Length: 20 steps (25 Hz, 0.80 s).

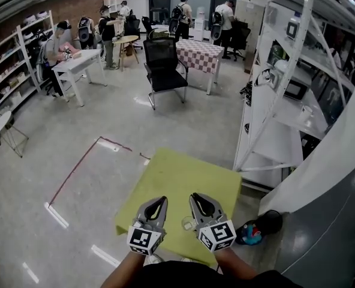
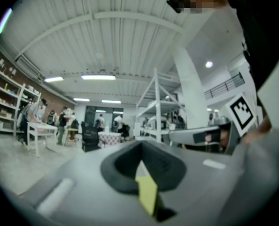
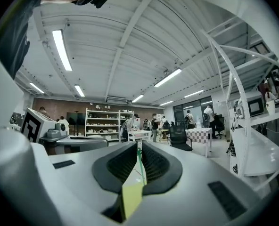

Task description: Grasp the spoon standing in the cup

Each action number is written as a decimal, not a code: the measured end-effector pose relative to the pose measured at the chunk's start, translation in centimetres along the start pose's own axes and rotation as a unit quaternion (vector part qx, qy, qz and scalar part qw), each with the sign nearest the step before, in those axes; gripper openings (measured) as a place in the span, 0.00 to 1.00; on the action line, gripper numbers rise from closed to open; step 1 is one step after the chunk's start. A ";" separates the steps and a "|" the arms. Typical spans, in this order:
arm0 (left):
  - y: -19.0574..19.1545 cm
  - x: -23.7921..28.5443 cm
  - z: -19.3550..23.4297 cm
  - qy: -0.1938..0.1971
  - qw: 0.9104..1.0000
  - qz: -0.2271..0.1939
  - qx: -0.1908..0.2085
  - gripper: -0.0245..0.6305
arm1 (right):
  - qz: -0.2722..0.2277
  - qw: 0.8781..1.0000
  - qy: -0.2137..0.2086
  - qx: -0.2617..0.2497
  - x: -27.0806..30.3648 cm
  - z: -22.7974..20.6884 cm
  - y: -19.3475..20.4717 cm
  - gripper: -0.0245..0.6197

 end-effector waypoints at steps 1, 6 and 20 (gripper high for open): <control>0.1 0.0 0.0 -0.001 1.000 -0.001 -0.002 0.05 | -0.002 1.000 -0.001 -0.001 0.1 0.0 -0.1 0.09; 0.4 0.1 0.0 0.000 1.000 -0.003 -0.002 0.05 | -0.003 1.000 -0.001 -0.008 0.5 -0.4 -0.5 0.09; 0.6 -0.5 0.7 -0.002 1.000 0.003 -0.005 0.05 | -0.013 1.000 0.012 -0.002 0.4 0.1 0.1 0.09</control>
Point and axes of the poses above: the fingertips, and each gripper's own axes: x forward along the fingers, z to its left, y out of its underside, the point moved 9 cm from there along -x, backward along the fingers, and after that the axes turned 15 degrees about x, right-handed, at the moved point
